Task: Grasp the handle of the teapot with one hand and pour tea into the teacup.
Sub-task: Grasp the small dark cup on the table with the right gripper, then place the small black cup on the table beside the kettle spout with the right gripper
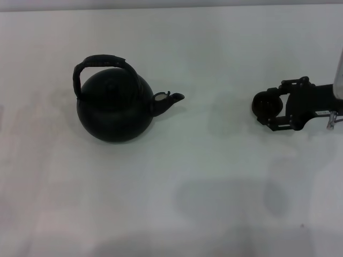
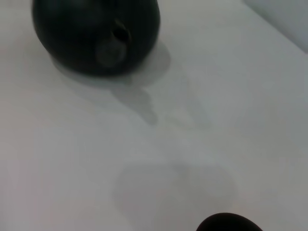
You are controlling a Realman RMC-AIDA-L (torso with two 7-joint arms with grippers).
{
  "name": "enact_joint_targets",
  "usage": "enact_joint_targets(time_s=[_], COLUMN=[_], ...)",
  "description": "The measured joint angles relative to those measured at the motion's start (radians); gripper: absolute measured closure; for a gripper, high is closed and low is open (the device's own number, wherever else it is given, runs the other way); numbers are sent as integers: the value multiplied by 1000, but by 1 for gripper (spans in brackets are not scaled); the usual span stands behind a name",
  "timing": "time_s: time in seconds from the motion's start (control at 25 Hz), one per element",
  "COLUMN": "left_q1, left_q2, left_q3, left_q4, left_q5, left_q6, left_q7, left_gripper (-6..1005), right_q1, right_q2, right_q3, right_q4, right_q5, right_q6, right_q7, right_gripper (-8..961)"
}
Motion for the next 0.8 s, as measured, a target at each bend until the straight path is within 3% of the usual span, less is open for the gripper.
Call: enact_joint_targets(time_s=[0.4, 0.8], left_q1=[1, -3], left_q2=[-2, -2], left_q3=[0, 0], left_q4=[0, -2], left_q5=[5, 16], left_q6=[6, 17], left_q7=[0, 0], left_gripper=[380, 381], right_q1=[6, 26], right_q2=[1, 5], right_q3=[-24, -195], right_q4=[112, 143], right_q5=[4, 68], right_q6=[84, 10], right_q7=[123, 178], right_gripper=[218, 212])
